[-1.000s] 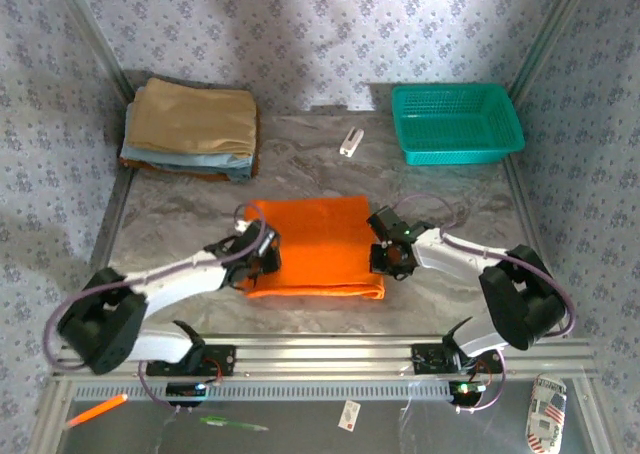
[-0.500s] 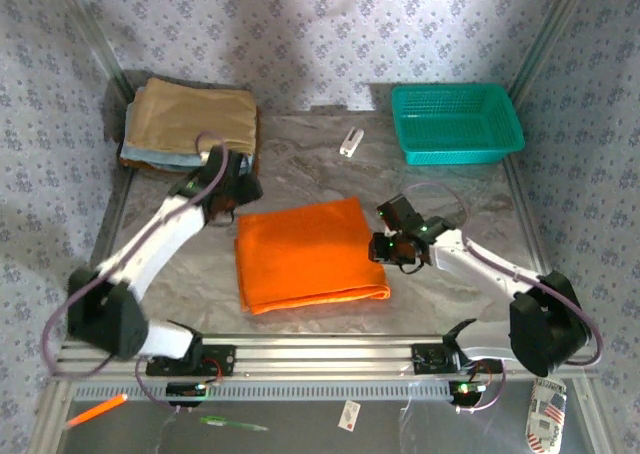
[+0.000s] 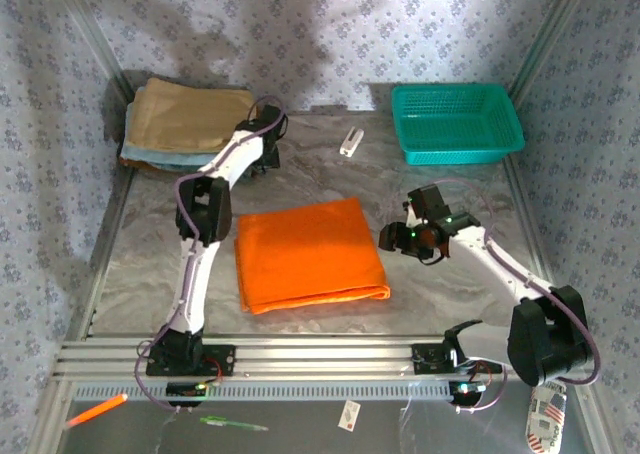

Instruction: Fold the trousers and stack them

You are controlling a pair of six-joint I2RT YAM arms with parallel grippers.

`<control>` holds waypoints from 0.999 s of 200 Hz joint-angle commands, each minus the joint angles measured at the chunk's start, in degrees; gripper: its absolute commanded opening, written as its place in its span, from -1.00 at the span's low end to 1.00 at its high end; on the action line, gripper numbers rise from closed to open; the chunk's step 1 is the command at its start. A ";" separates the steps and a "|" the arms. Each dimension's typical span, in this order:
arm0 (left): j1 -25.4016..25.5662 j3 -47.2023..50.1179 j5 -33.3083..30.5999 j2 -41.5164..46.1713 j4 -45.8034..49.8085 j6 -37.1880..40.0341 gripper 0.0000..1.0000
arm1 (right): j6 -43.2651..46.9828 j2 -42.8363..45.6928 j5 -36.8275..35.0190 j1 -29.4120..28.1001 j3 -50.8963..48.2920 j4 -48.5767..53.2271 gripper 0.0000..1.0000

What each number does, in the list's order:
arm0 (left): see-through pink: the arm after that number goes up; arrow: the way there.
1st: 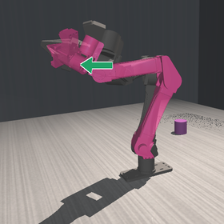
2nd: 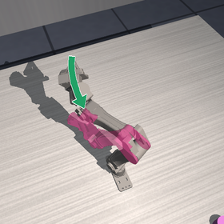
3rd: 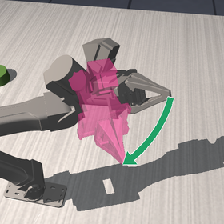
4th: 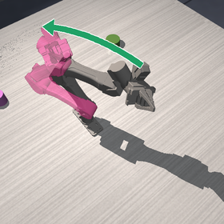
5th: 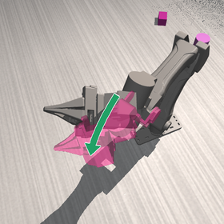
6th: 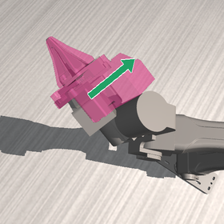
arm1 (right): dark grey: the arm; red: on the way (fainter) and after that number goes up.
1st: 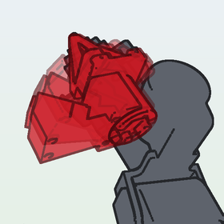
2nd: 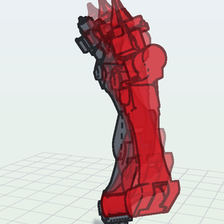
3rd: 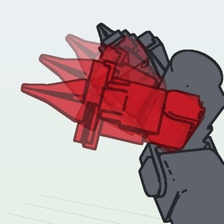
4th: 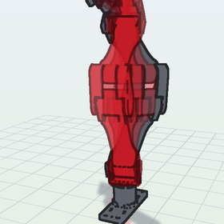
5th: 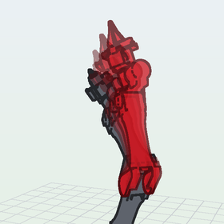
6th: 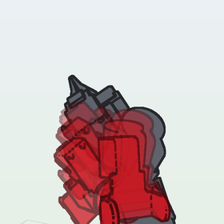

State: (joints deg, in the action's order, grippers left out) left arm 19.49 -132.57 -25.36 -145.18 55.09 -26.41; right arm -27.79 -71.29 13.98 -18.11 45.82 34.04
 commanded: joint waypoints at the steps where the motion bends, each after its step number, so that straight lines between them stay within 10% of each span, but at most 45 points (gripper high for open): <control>1: -3.05 -5.09 -2.63 -4.49 7.08 -0.26 0.19 | 1.53 -1.43 3.97 2.08 0.31 -1.29 0.25; 44: -4.63 3.72 -0.99 -3.18 5.25 -1.33 -0.04 | 2.19 -3.86 6.73 5.41 0.21 -2.25 0.21; 83: -4.61 2.99 2.33 -4.59 5.81 0.00 -1.00 | 1.86 -2.73 8.19 7.22 1.06 -1.74 0.18; 200: 14.18 37.48 18.83 17.23 -19.16 -15.93 -1.00 | -0.13 5.23 7.92 8.75 -1.40 -0.12 0.08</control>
State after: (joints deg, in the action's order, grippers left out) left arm 23.03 -98.59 -22.13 -127.26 35.62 -34.04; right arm -27.16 -68.18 20.84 -9.72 45.76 32.18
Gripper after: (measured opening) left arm 0.075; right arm 0.542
